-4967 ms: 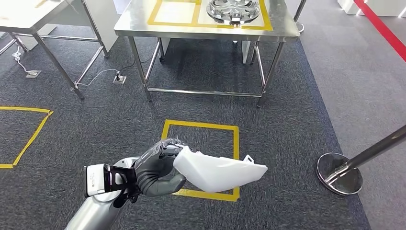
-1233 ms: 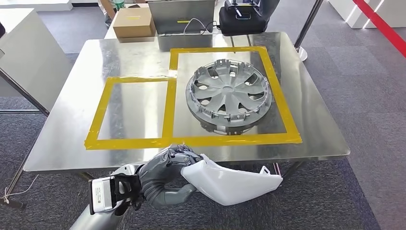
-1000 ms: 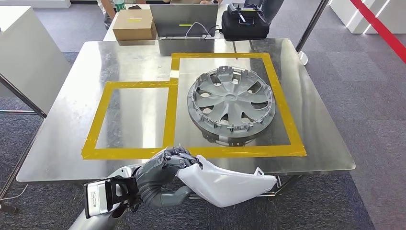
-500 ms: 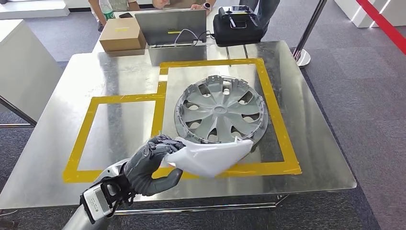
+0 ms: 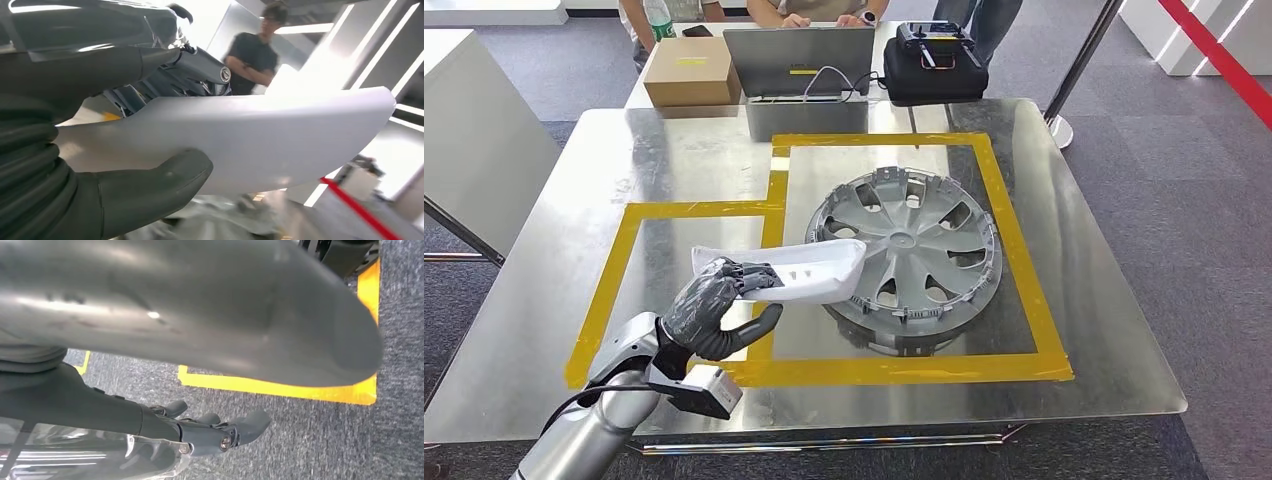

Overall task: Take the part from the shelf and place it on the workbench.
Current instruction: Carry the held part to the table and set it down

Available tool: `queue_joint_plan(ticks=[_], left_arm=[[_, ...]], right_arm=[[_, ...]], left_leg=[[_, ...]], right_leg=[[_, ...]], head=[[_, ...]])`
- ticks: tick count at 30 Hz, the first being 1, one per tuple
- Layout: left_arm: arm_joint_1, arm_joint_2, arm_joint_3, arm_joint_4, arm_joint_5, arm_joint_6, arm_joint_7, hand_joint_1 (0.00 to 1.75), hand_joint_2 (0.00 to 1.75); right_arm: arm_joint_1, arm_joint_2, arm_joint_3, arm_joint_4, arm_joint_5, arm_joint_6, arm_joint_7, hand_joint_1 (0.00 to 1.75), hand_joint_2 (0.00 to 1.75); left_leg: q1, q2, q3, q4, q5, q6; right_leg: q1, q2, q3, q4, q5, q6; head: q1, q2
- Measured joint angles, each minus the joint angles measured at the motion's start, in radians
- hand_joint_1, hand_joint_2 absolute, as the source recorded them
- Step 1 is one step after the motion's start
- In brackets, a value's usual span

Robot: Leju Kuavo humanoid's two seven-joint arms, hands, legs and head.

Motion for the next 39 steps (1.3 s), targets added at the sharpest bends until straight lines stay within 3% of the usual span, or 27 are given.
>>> queue_joint_plan(ticks=[10, 14, 20, 24, 28, 32, 35, 39], left_arm=[[-0.166, 0.079, 0.06, 0.517, -0.283, 0.318, 0.078, 1.75, 1.75], [-0.216, 0.089, 0.09, 0.675, -0.318, 0.374, 0.093, 1.75, 1.75], [-0.246, 0.092, 0.139, 0.805, -0.354, 0.405, 0.108, 1.75, 1.75], [-0.254, 0.092, 0.149, 0.847, -0.377, 0.406, 0.107, 0.0, 1.75], [-0.263, 0.088, 0.149, 0.877, -0.394, 0.405, 0.095, 0.0, 1.75], [-0.266, 0.082, 0.151, 0.889, -0.364, 0.398, 0.048, 0.0, 0.0], [-0.263, 0.072, 0.17, 0.886, -0.256, 0.365, -0.028, 0.0, 0.0], [-0.223, 0.043, 0.248, 0.791, 0.112, 0.219, -0.165, 0.0, 0.0]], right_arm=[[0.002, 0.009, -0.028, 0.0, 0.012, 0.0, -0.004, 0.0, 0.0], [0.003, 0.009, -0.037, 0.0, 0.019, 0.0, -0.004, 0.0, 0.0], [0.003, 0.009, -0.043, 0.0, 0.026, 0.0, -0.005, 0.0, 0.0], [0.003, 0.008, -0.044, 0.0, 0.029, 0.0, -0.007, 0.0, 0.0], [0.003, 0.008, -0.044, 0.0, 0.03, 0.0, -0.011, 0.0, 0.0], [0.002, 0.008, -0.045, 0.0, 0.032, 0.0, -0.015, 0.0, 0.0], [0.002, 0.008, -0.05, 0.0, 0.033, 0.0, -0.017, 0.0, 0.0], [0.002, 0.007, -0.062, 0.0, 0.032, 0.0, -0.02, 0.0, 0.0]], left_leg=[[0.001, 0.001, 0.001, 0.0, -0.001, 0.001], [0.003, 0.001, 0.001, 0.0, -0.001, 0.001], [0.003, 0.001, 0.001, 0.0, -0.001, 0.001], [0.003, 0.001, 0.001, 0.0, -0.001, 0.001], [0.003, 0.001, 0.001, 0.0, -0.001, 0.001], [0.003, 0.001, 0.001, 0.0, -0.001, 0.001], [0.003, 0.001, 0.001, 0.0, -0.001, 0.001], [0.003, 0.001, 0.001, 0.0, -0.001, 0.001]], right_leg=[[0.001, 0.0, 0.0, -0.001, 0.001, 0.003], [0.003, 0.001, 0.0, -0.001, 0.001, 0.003], [0.003, 0.001, 0.0, -0.001, 0.001, 0.003], [0.003, 0.001, 0.0, -0.001, 0.001, 0.003], [0.003, 0.001, 0.001, -0.001, 0.001, 0.003], [0.003, 0.001, 0.001, -0.001, 0.001, 0.003], [0.003, 0.001, 0.001, -0.001, 0.001, 0.003], [0.003, 0.001, 0.0, -0.001, 0.001, 0.003]], head=[[0.0, 0.0], [0.0, 0.0], [0.0, 0.0], [0.0, 0.0], [0.0, 0.0], [0.0, 0.0], [0.0, 0.0], [0.0, 0.0]])
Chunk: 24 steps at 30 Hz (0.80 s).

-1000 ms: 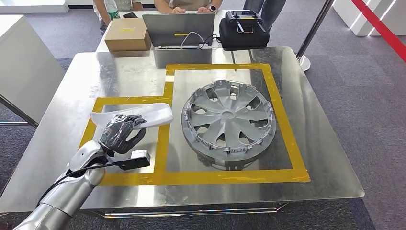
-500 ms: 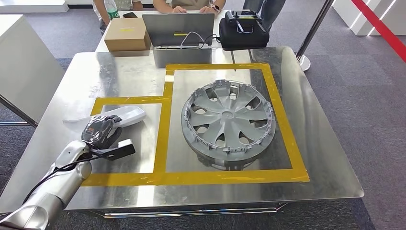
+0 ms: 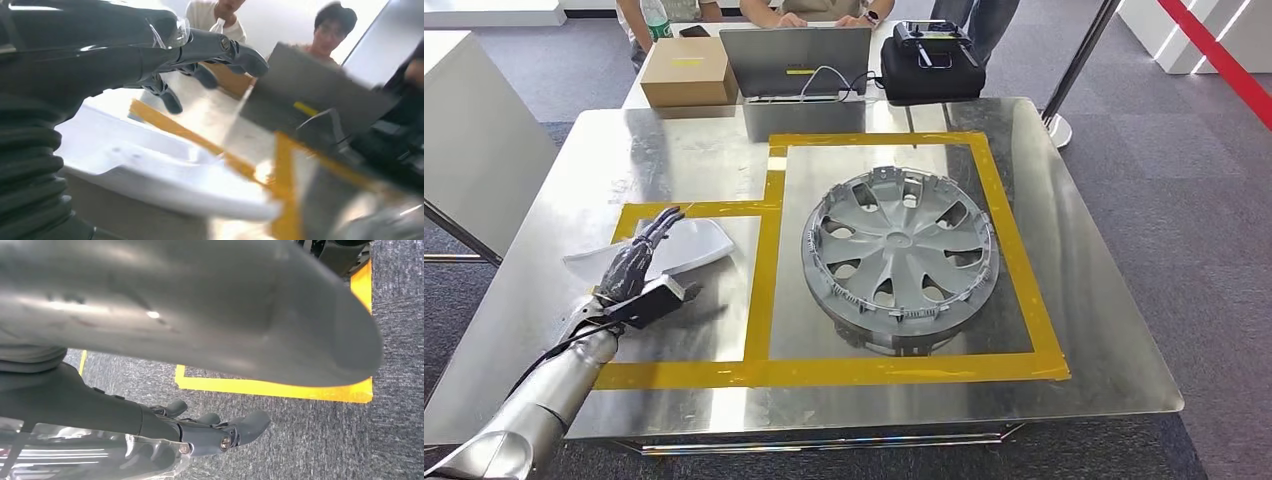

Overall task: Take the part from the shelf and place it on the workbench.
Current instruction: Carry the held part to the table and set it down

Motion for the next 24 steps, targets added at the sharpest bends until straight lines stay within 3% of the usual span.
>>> queue_joint_plan(ticks=[4, 11, 17, 24], left_arm=[[0.079, -0.027, 0.082, -0.197, 0.338, -0.138, -0.03, 0.0, 0.0], [0.23, -0.059, 0.198, -0.59, 0.62, -0.294, -0.034, 0.0, 0.0], [0.304, -0.083, 0.275, -0.761, 0.675, -0.382, -0.034, 0.0, 0.0], [0.382, -0.108, 0.349, -0.852, 0.648, -0.444, -0.034, 0.0, 0.0]], right_arm=[[0.0, -0.002, -0.007, 0.0, 0.0, 0.0, -0.002, 0.0, 0.0], [0.002, -0.01, -0.022, 0.0, 0.006, 0.0, -0.003, 0.0, 0.0], [0.001, -0.012, -0.023, 0.0, 0.022, 0.001, -0.004, 0.0, 0.0], [-0.003, -0.009, -0.023, 0.0, 0.041, 0.002, -0.006, 0.0, 0.0]], left_leg=[[0.0, 0.0, 0.0, 0.0, 0.0, 0.0], [0.0, 0.001, 0.0, 0.0, -0.001, 0.0], [0.0, 0.0, 0.0, 0.0, -0.002, 0.0], [-0.005, 0.0, 0.0, 0.001, -0.005, 0.004]], right_leg=[[0.0, 0.001, 0.0, 0.0, 0.0, 0.0], [0.0, 0.001, 0.0, 0.0, -0.001, 0.001], [0.0, 0.001, 0.001, -0.001, -0.001, 0.001], [-0.004, 0.0, 0.001, -0.002, -0.002, 0.004]], head=[[0.0, 0.0], [0.0, 0.0], [0.0, 0.0], [0.0, 0.0]])
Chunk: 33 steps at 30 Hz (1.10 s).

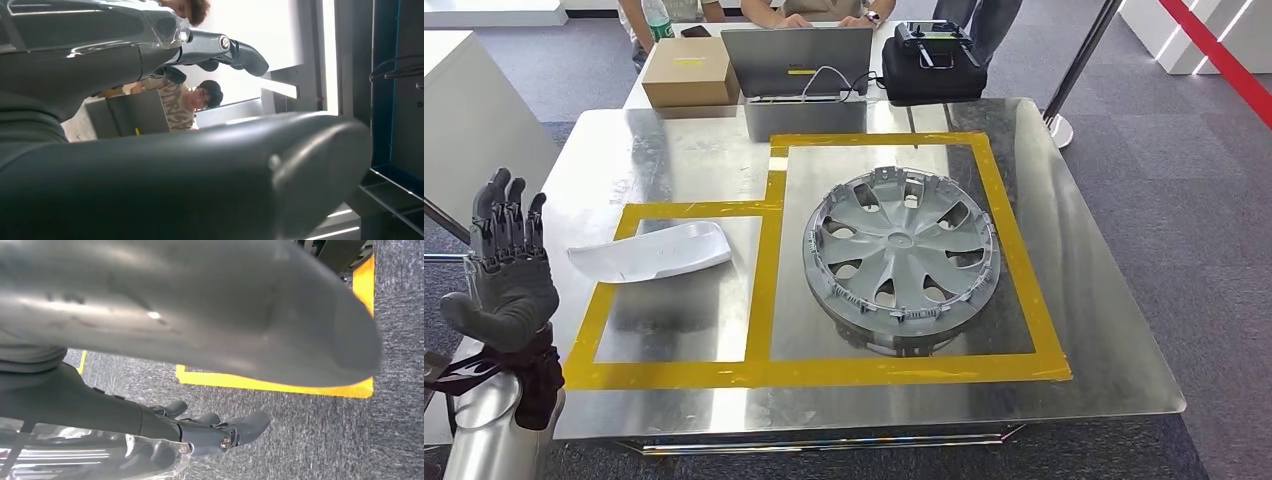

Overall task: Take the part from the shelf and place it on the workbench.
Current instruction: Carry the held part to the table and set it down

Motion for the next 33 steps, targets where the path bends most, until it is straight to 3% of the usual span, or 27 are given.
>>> queue_joint_plan(ticks=[4, 7, 9, 11, 12, 13, 14, 16, 18, 21, 22, 24, 26, 27, 28, 29, 31, 33], left_arm=[[0.02, -0.012, 0.029, -0.024, -0.012, -0.013, 0.0, 0.0, 0.0], [0.031, -0.017, 0.041, -0.04, -0.017, -0.026, 0.0, 0.0, 0.0], [0.038, -0.02, 0.044, -0.046, -0.02, -0.032, 0.0, 0.0, 0.0], [0.049, -0.023, 0.046, -0.046, -0.021, -0.036, 0.0, 0.0, 0.0], [0.055, -0.024, 0.047, -0.046, -0.021, -0.037, 0.0, 0.0, 0.0], [0.06, -0.026, 0.047, -0.046, -0.021, -0.037, 0.0, 0.0, 0.0], [0.063, -0.028, 0.048, -0.047, -0.021, -0.037, 0.0, 0.0, 0.0], [0.066, -0.032, 0.05, -0.052, -0.022, -0.035, 0.0, 0.0, 0.0], [0.068, -0.037, 0.051, -0.061, -0.023, -0.034, 0.0, 0.0, 0.0], [0.069, -0.045, 0.05, -0.066, -0.024, -0.036, 0.0, 0.0, 0.0], [0.068, -0.048, 0.05, -0.066, -0.024, -0.037, 0.0, 0.0, 0.0], [0.068, -0.053, 0.049, -0.066, -0.027, -0.038, 0.0, 0.0, 0.0], [0.068, -0.06, 0.047, -0.065, -0.033, -0.038, 0.0, 0.0, 0.0], [0.068, -0.064, 0.046, -0.063, -0.036, -0.04, 0.0, 0.0, 0.0], [0.068, -0.068, 0.045, -0.061, -0.037, -0.044, 0.0, 0.0, 0.0], [0.068, -0.071, 0.043, -0.059, -0.037, -0.048, 0.0, 0.0, 0.0], [0.065, -0.075, 0.041, -0.057, -0.037, -0.061, 0.0, 0.0, 0.0], [0.057, -0.078, 0.039, -0.055, -0.037, -0.078, 0.0, 0.0, 0.0]], right_arm=[[-0.002, 0.002, 0.0, 0.0, 0.005, 0.0, 0.0, 0.0, 0.0], [-0.002, 0.002, 0.0, 0.0, 0.01, 0.0, 0.002, 0.0, 0.0], [-0.002, 0.0, 0.0, 0.0, 0.013, 0.0, 0.007, 0.0, 0.0], [-0.002, -0.002, 0.0, 0.0, 0.016, 0.001, 0.014, 0.0, 0.0], [-0.001, -0.004, 0.0, 0.0, 0.017, 0.001, 0.017, 0.0, 0.0], [0.0, -0.006, 0.0, 0.0, 0.019, 0.002, 0.019, 0.0, 0.0], [0.0, -0.008, 0.0, 0.0, 0.022, 0.002, 0.021, 0.0, 0.0], [-0.001, -0.013, 0.0, 0.0, 0.026, 0.002, 0.022, 0.0, 0.0], [-0.003, -0.02, 0.0, 0.0, 0.029, 0.001, 0.023, 0.0, 0.0], [-0.003, -0.029, 0.0, 0.0, 0.027, -0.002, 0.024, 0.0, 0.0], [-0.003, -0.032, 0.0, 0.0, 0.025, -0.004, 0.024, 0.0, 0.0], [-0.005, -0.037, -0.001, 0.0, 0.023, -0.007, 0.024, 0.0, 0.0], [-0.005, -0.041, -0.001, 0.0, 0.023, -0.008, 0.024, 0.0, 0.0], [-0.005, -0.042, -0.001, 0.0, 0.025, -0.008, 0.024, 0.0, 0.0], [-0.005, -0.043, -0.001, 0.0, 0.026, -0.008, 0.024, 0.0, 0.0], [-0.005, -0.043, -0.001, 0.0, 0.028, -0.008, 0.024, 0.0, 0.0], [-0.005, -0.042, -0.001, 0.0, 0.031, -0.008, 0.024, 0.0, 0.0], [-0.007, -0.04, -0.001, 0.0, 0.034, -0.008, 0.02, 0.0, 0.0]], left_leg=[[-0.005, -0.001, 0.0, 0.003, -0.002, 0.009], [0.001, 0.003, 0.005, -0.01, 0.01, 0.023], [0.007, 0.006, 0.007, -0.018, 0.017, 0.031], [0.008, 0.008, 0.005, -0.018, 0.018, 0.032], [0.008, 0.009, 0.005, -0.018, 0.018, 0.031], [0.009, 0.009, 0.004, -0.017, 0.019, 0.03], [0.01, 0.009, 0.004, -0.017, 0.02, 0.027], [0.013, 0.008, 0.002, -0.012, 0.021, 0.019], [0.012, 0.006, -0.003, -0.007, 0.024, 0.006], [0.014, 0.002, -0.009, -0.005, 0.032, -0.013], [0.015, 0.001, -0.015, 0.003, 0.021, -0.02], [0.018, 0.001, -0.043, 0.073, -0.044, -0.03], [0.019, 0.001, -0.086, 0.201, -0.126, -0.037], [0.019, 0.001, -0.098, 0.251, -0.146, -0.038], [0.019, 0.001, -0.094, 0.267, -0.147, -0.038], [0.019, 0.001, -0.069, 0.244, -0.129, -0.037], [0.018, 0.001, 0.026, 0.108, -0.077, -0.03], [0.014, -0.001, 0.104, -0.016, -0.058, -0.022]], right_leg=[[-0.005, 0.0, 0.002, -0.001, 0.002, 0.01], [-0.005, 0.0, -0.001, 0.01, -0.011, 0.019], [-0.004, 0.0, -0.031, 0.089, -0.067, 0.023], [-0.004, 0.0, -0.086, 0.223, -0.131, 0.026], [-0.005, 0.0, -0.103, 0.269, -0.144, 0.027], [-0.005, 0.0, -0.103, 0.278, -0.137, 0.027], [-0.006, 0.0, -0.08, 0.241, -0.11, 0.027], [-0.007, 0.0, -0.001, 0.096, -0.05, 0.027], [-0.005, 0.004, 0.045, 0.006, -0.023, 0.021], [-0.003, 0.006, 0.036, -0.003, -0.016, 0.003], [-0.004, 0.005, 0.031, -0.003, -0.011, -0.006], [-0.007, 0.002, 0.016, -0.004, 0.003, -0.021], [-0.007, 0.001, -0.003, -0.004, 0.016, -0.026], [-0.006, 0.0, -0.013, -0.003, 0.023, -0.026], [-0.005, -0.001, -0.022, -0.003, 0.03, -0.026], [-0.005, -0.001, -0.03, -0.003, 0.036, -0.025], [-0.004, 0.0, -0.04, -0.003, 0.048, -0.02], [-0.002, 0.0, -0.047, -0.003, 0.06, -0.011]], head=[[0.0, 0.0], [0.0, 0.0], [0.002, 0.0], [0.002, 0.0], [0.002, 0.0], [0.002, 0.0], [0.002, 0.0], [0.002, 0.0], [0.002, 0.0], [0.002, 0.0], [0.0, 0.0], [-0.005, 0.0], [-0.009, 0.0], [-0.009, 0.0], [-0.009, 0.0], [-0.009, 0.0], [-0.009, 0.0], [-0.009, 0.0]])
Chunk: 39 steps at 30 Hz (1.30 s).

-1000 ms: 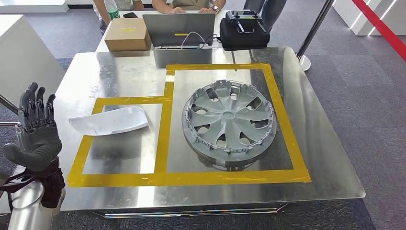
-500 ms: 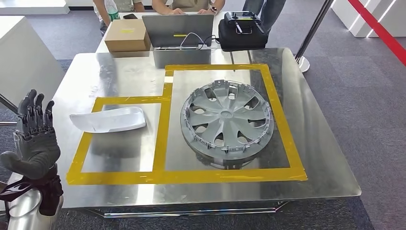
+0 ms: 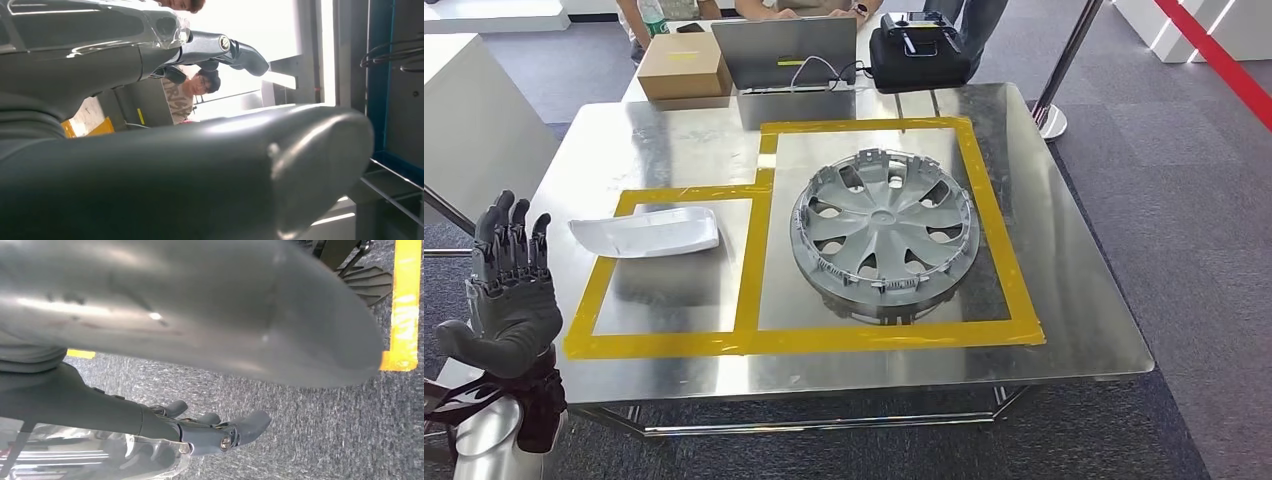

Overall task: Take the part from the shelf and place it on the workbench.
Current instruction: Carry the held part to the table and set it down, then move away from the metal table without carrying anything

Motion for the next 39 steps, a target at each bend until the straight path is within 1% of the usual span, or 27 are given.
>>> queue_joint_plan(ticks=[1, 4, 5, 6, 8, 9, 10, 11, 12, 13, 15, 16, 18, 20, 21, 23, 24, 25, 27, 29, 31, 32, 34, 35, 36, 38, 39], left_arm=[[-0.004, -0.001, -0.001, 0.002, 0.001, -0.008, 0.0, 0.0, 0.0], [-0.009, -0.002, -0.005, 0.01, 0.002, -0.025, 0.0, 0.0, 0.0], [-0.01, -0.002, -0.007, 0.012, 0.002, -0.028, 0.0, 0.0, 0.0], [-0.011, -0.002, -0.009, 0.013, 0.002, -0.031, 0.0, 0.0, 0.0], [-0.008, -0.002, -0.012, 0.015, 0.004, -0.033, 0.001, 0.0, 0.0], [-0.006, -0.002, -0.012, 0.015, 0.005, -0.035, 0.001, 0.0, 0.0], [-0.002, -0.003, -0.012, 0.015, 0.007, -0.036, 0.001, 0.0, 0.0], [0.002, -0.003, -0.012, 0.015, 0.009, -0.038, 0.001, 0.0, 0.0], [0.008, -0.003, -0.012, 0.013, 0.011, -0.041, 0.001, 0.0, 0.0], [0.014, -0.003, -0.012, 0.01, 0.012, -0.043, 0.001, 0.0, 0.0], [0.024, -0.003, -0.012, 0.003, 0.014, -0.046, 0.001, 0.0, 0.0], [0.027, -0.003, -0.012, -0.001, 0.014, -0.048, 0.0, 0.0, 0.0], [0.037, -0.002, -0.012, -0.008, 0.016, -0.052, 0.0, 0.0, 0.0], [0.053, -0.001, -0.008, -0.017, 0.019, -0.056, 0.0, 0.0, 0.0], [0.063, 0.0, -0.005, -0.023, 0.02, -0.057, 0.0, 0.0, 0.0], [0.086, 0.0, 0.006, -0.035, 0.017, -0.056, 0.0, 0.0, 0.0], [0.098, 0.0, 0.011, -0.041, 0.016, -0.055, 0.0, 0.0, 0.0], [0.109, 0.0, 0.016, -0.045, 0.015, -0.054, 0.0, 0.0, 0.0], [0.121, -0.001, 0.02, -0.049, 0.012, -0.052, 0.0, 0.0, 0.0], [0.126, -0.004, 0.018, -0.054, 0.004, -0.049, 0.0, 0.0, 0.0], [0.132, -0.009, 0.013, -0.06, -0.005, -0.043, 0.0, 0.0, 0.0], [0.136, -0.011, 0.01, -0.061, -0.008, -0.039, 0.0, 0.0, 0.0], [0.153, -0.018, 0.005, -0.066, -0.012, -0.031, 0.0, 0.0, 0.0], [0.165, -0.022, 0.004, -0.071, -0.012, -0.027, 0.0, 0.0, 0.0], [0.176, -0.026, 0.004, -0.077, -0.011, -0.024, 0.0, 0.0, 0.0], [0.196, -0.034, 0.004, -0.089, -0.01, -0.02, 0.0, 0.0, 0.0], [0.204, -0.037, 0.005, -0.093, -0.009, -0.018, 0.0, 0.0, 0.0]], right_arm=[[-0.001, 0.002, 0.0, 0.0, 0.001, 0.0, -0.004, 0.0, 0.0], [-0.002, 0.006, 0.0, 0.0, 0.004, 0.0, -0.02, 0.0, 0.0], [-0.002, 0.007, 0.0, 0.0, 0.006, 0.0, -0.023, 0.0, 0.0], [-0.002, 0.007, 0.0, 0.0, 0.007, 0.0, -0.026, 0.0, 0.0], [-0.002, 0.007, 0.0, 0.0, 0.011, 0.0, -0.03, 0.0, 0.0], [-0.002, 0.007, 0.0, 0.0, 0.012, 0.0, -0.032, 0.0, 0.0], [-0.003, 0.008, 0.0, 0.0, 0.014, 0.0, -0.034, 0.0, 0.0], [-0.003, 0.008, 0.0, 0.0, 0.015, 0.0, -0.035, 0.0, 0.0], [-0.003, 0.008, 0.0, 0.0, 0.016, 0.0, -0.037, 0.0, 0.0], [-0.004, 0.008, 0.0, 0.0, 0.016, 0.0, -0.039, 0.0, 0.0], [-0.008, 0.007, 0.0, 0.0, 0.016, 0.0, -0.04, 0.0, 0.0], [-0.01, 0.008, 0.0, 0.0, 0.017, 0.0, -0.04, 0.0, 0.0], [-0.012, 0.008, 0.0, 0.0, 0.017, 0.001, -0.041, 0.0, 0.0], [-0.013, 0.009, 0.0, 0.001, 0.021, 0.002, -0.043, 0.0, 0.0], [-0.013, 0.01, 0.0, 0.001, 0.024, 0.003, -0.045, 0.0, 0.0], [-0.013, 0.009, 0.001, 0.001, 0.032, 0.004, -0.049, 0.0, 0.0], [-0.013, 0.009, 0.001, 0.001, 0.036, 0.004, -0.05, 0.0, 0.0], [-0.013, 0.008, 0.001, 0.001, 0.038, 0.005, -0.051, 0.0, 0.0], [-0.013, 0.006, 0.002, 0.001, 0.04, 0.01, -0.051, 0.0, 0.0], [-0.015, 0.002, 0.002, 0.001, 0.036, 0.017, -0.051, 0.0, 0.0], [-0.015, -0.004, 0.001, 0.0, 0.029, 0.024, -0.051, 0.0, 0.0], [-0.015, -0.007, 0.001, 0.0, 0.027, 0.026, -0.051, 0.0, 0.0], [-0.014, -0.012, 0.001, 0.0, 0.024, 0.028, -0.053, 0.0, 0.0], [-0.013, -0.014, 0.001, 0.001, 0.024, 0.028, -0.056, 0.0, 0.0], [-0.011, -0.016, 0.001, 0.001, 0.024, 0.028, -0.058, 0.0, 0.0], [-0.009, -0.02, 0.001, 0.001, 0.025, 0.028, -0.063, 0.0, 0.0], [-0.009, -0.021, 0.001, 0.001, 0.026, 0.028, -0.065, 0.0, 0.0]], left_leg=[[-0.003, -0.001, 0.014, -0.027, -0.002, 0.004], [-0.002, 0.002, 0.002, -0.038, 0.016, 0.025], [0.0, 0.004, -0.005, -0.04, 0.026, 0.034], [0.003, 0.007, -0.015, -0.043, 0.037, 0.041], [0.001, 0.009, -0.037, -0.042, 0.054, 0.047], [0.0, 0.01, -0.048, -0.041, 0.063, 0.048], [0.0, 0.011, -0.058, -0.04, 0.071, 0.048], [-0.001, 0.012, -0.068, -0.039, 0.078, 0.046], [-0.001, 0.012, -0.077, -0.036, 0.084, 0.044], [-0.001, 0.012, -0.084, -0.033, 0.089, 0.042], [-0.004, 0.012, -0.097, -0.023, 0.098, 0.033], [-0.004, 0.012, -0.102, -0.02, 0.103, 0.028], [-0.004, 0.012, -0.109, -0.019, 0.115, 0.015], [-0.002, 0.009, -0.121, -0.001, 0.088, 0.002], [0.0, 0.008, -0.133, 0.033, 0.051, -0.005], [0.004, 0.008, -0.168, 0.151, -0.044, -0.015], [0.005, 0.008, -0.181, 0.213, -0.075, -0.018], [0.006, 0.008, -0.184, 0.254, -0.082, -0.019], [0.008, 0.008, -0.143, 0.238, -0.039, -0.019], [0.009, 0.007, -0.04, 0.104, 0.005, -0.015], [0.006, 0.006, 0.051, -0.028, 0.0, -0.008], [0.003, 0.006, 0.069, -0.06, -0.009, -0.004], [0.002, 0.009, 0.057, -0.069, -0.005, 0.012], [0.003, 0.011, 0.047, -0.068, 0.002, 0.023], [0.004, 0.014, 0.035, -0.069, 0.013, 0.034], [0.001, 0.017, 0.012, -0.068, 0.034, 0.048], [-0.001, 0.017, -0.002, -0.066, 0.044, 0.05]], right_leg=[[0.0, 0.0, -0.002, -0.001, 0.007, 0.006], [-0.001, 0.0, -0.011, -0.001, 0.013, 0.024], [-0.001, 0.0, -0.02, 0.016, -0.007, 0.028], [-0.001, 0.0, -0.036, 0.056, -0.046, 0.031], [0.0, 0.0, -0.076, 0.185, -0.138, 0.036], [0.0, 0.0, -0.089, 0.248, -0.165, 0.038], [0.0, 0.0, -0.087, 0.28, -0.168, 0.038], [0.0, 0.0, -0.067, 0.274, -0.152, 0.037], [0.001, 0.0, -0.026, 0.227, -0.125, 0.035], [0.001, 0.0, 0.029, 0.152, -0.1, 0.03], [0.004, 0.0, 0.122, 0.006, -0.084, 0.022], [0.006, 0.001, 0.143, -0.031, -0.088, 0.019], [0.008, 0.0, 0.141, -0.046, -0.087, 0.01], [0.004, -0.002, 0.126, -0.047, -0.072, -0.006], [0.002, -0.003, 0.116, -0.048, -0.062, -0.014], [0.002, -0.005, 0.092, -0.047, -0.043, -0.02], [0.002, -0.005, 0.079, -0.047, -0.033, -0.02], [0.002, -0.006, 0.065, -0.046, -0.023, -0.019], [0.002, -0.007, 0.038, -0.042, -0.004, -0.015], [0.004, -0.008, 0.017, -0.037, 0.012, -0.008], [0.006, -0.008, 0.007, -0.033, 0.028, 0.003], [0.007, -0.009, 0.003, -0.033, 0.036, 0.009], [0.004, -0.009, -0.006, -0.031, 0.045, 0.022], [0.003, -0.008, -0.014, -0.019, 0.028, 0.028], [0.002, -0.008, -0.025, 0.012, -0.008, 0.032], [0.001, -0.007, -0.059, 0.132, -0.111, 0.036], [0.001, -0.006, -0.074, 0.202, -0.148, 0.037]], head=[[0.0, 0.0], [0.0, 0.0], [0.002, 0.0], [0.004, 0.0], [0.007, 0.0], [0.008, 0.0], [0.008, 0.0], [0.009, 0.0], [0.009, 0.0], [0.009, 0.0], [0.008, 0.0], [0.008, 0.0], [0.008, 0.0], [0.005, 0.0], [0.002, 0.0], [-0.003, 0.0], [-0.004, 0.0], [-0.004, 0.0], [-0.005, 0.0], [-0.005, 0.0], [-0.005, 0.0], [-0.005, 0.0], [-0.005, 0.0], [-0.003, 0.0], [-0.001, 0.0], [0.002, 0.0], [0.003, 0.0]])
